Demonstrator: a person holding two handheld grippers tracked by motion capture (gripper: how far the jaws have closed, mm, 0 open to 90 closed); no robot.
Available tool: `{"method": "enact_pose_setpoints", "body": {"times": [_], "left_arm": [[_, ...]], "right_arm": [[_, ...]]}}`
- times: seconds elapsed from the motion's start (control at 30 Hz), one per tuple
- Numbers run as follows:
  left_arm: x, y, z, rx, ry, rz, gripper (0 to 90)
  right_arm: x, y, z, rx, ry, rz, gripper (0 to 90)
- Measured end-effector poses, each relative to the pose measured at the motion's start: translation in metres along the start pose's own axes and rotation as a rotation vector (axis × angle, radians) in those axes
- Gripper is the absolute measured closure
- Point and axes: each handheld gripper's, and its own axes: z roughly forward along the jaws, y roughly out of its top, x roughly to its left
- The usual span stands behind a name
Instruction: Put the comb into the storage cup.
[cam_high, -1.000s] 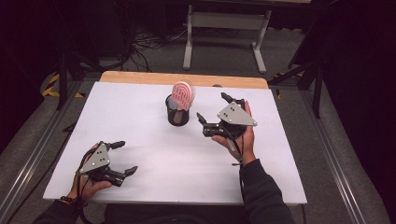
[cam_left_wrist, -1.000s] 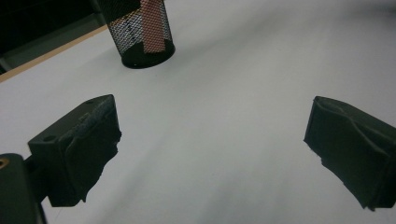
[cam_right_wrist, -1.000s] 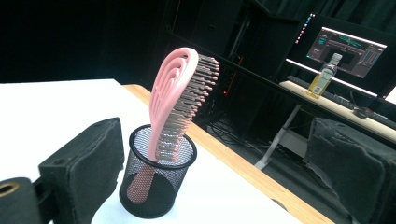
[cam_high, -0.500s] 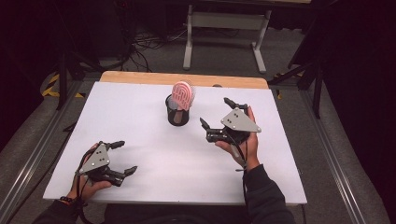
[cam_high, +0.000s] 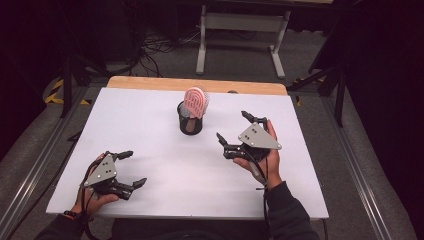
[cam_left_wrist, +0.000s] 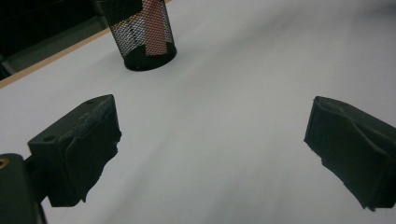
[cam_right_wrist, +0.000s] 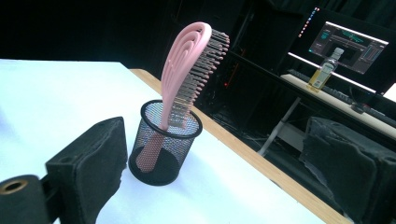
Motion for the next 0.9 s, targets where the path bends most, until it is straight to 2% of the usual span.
{"method": "enact_pose_setpoints", "body": {"times": [0.23, 0.47, 0.9], "left_arm": [[0.000, 0.000, 0.000, 0.000, 0.001, 0.000, 4.2], [-0.001, 0.001, -0.001, -0.004, -0.003, 0.009, 4.1], [-0.001, 0.001, 0.000, -0.002, -0.003, 0.007, 4.1]], "right_arm": [[0.003, -0.004, -0.006, 0.014, 0.005, -0.019, 7.6], [0.002, -0.008, -0.013, 0.014, 0.001, -0.016, 7.9], [0.002, -0.024, -0.020, 0.046, 0.006, -0.030, 7.8]]}}
